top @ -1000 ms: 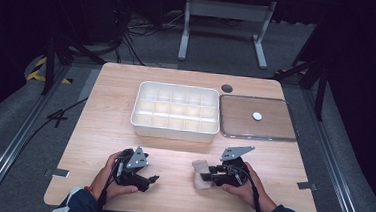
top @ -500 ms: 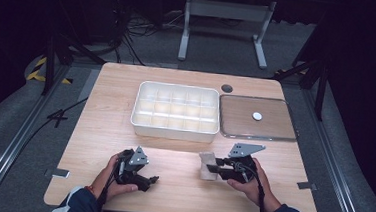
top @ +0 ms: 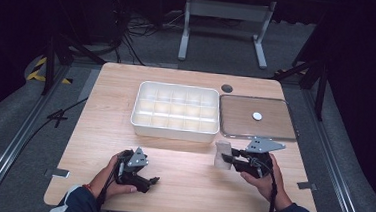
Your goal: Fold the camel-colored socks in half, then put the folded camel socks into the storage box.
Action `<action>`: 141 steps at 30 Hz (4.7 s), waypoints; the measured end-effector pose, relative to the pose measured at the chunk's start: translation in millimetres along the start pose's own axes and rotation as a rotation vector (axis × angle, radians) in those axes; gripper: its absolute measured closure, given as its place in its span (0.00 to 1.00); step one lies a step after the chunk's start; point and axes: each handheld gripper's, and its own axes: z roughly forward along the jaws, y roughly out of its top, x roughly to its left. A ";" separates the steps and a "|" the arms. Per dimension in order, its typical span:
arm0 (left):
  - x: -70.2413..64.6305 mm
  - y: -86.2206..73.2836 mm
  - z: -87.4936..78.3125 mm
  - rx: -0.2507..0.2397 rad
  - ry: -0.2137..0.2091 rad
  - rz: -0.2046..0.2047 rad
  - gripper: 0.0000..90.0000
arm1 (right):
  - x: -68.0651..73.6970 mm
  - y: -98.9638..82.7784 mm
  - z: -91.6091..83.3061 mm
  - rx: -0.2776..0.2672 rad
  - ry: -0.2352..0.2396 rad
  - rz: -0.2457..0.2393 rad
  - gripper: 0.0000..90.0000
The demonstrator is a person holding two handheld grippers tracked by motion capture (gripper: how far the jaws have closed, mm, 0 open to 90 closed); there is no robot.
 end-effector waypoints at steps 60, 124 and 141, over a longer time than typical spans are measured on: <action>-0.2 3.8 4.8 0.004 0.004 -0.006 0.07 | -7.9 59.7 7.5 -0.148 -0.127 -0.117 0.76; -1.2 4.9 6.0 0.005 0.004 -0.005 0.06 | -7.3 103.0 116.3 0.009 -0.202 -0.127 0.75; -1.7 5.2 6.5 0.005 0.006 -0.011 0.06 | -9.1 92.2 137.7 0.092 -0.167 -0.093 0.72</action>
